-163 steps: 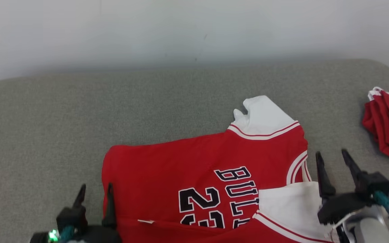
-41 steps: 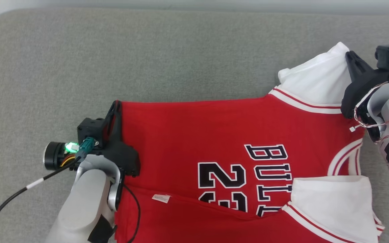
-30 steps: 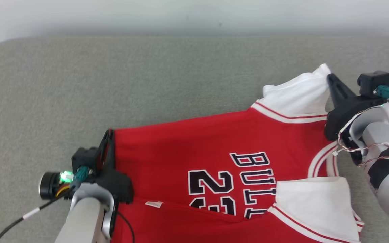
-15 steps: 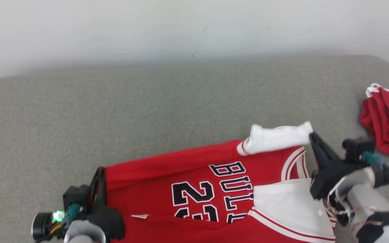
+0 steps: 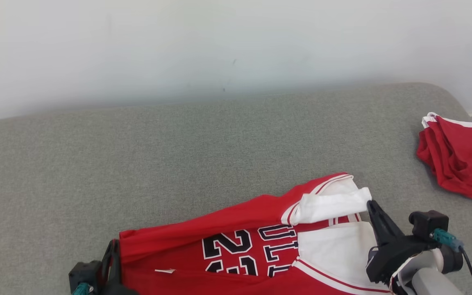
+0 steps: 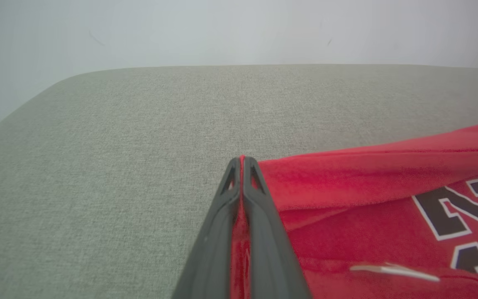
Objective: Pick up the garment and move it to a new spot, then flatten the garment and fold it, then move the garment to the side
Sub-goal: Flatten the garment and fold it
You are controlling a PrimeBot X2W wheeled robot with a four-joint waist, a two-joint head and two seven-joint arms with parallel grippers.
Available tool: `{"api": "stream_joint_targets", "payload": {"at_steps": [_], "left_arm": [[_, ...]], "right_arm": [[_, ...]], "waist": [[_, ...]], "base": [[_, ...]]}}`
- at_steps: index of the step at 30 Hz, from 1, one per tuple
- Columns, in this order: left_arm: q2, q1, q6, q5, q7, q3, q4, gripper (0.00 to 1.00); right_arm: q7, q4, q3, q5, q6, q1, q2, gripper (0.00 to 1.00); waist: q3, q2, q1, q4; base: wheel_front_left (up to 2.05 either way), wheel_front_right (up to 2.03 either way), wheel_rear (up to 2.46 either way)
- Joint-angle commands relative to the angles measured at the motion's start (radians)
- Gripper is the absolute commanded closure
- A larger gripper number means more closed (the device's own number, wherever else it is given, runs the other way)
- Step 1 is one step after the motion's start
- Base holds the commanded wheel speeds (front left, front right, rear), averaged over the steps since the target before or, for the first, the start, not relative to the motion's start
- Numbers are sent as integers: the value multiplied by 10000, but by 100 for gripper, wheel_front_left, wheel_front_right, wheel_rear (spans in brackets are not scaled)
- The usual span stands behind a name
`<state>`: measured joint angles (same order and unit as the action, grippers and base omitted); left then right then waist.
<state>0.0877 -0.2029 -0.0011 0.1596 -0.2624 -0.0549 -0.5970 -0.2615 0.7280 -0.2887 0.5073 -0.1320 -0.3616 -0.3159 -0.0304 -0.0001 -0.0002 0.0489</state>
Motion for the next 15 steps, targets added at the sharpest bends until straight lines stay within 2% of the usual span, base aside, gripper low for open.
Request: {"api": "stream_joint_targets", "payload": {"at_steps": [1, 15], "left_arm": [[-23, 247, -22, -116, -32, 99, 36, 100], [-212, 698, -182, -415, -33, 398, 249, 100]], "right_arm": [[-38, -150, 90, -91, 30, 282, 122, 100], [-39, -735, 764, -510, 30, 1181, 557, 100]], "waist": [[86, 1, 2, 67], [35, 1, 2, 273]], "base": [[0, 0, 0], [0, 0, 0]]}}
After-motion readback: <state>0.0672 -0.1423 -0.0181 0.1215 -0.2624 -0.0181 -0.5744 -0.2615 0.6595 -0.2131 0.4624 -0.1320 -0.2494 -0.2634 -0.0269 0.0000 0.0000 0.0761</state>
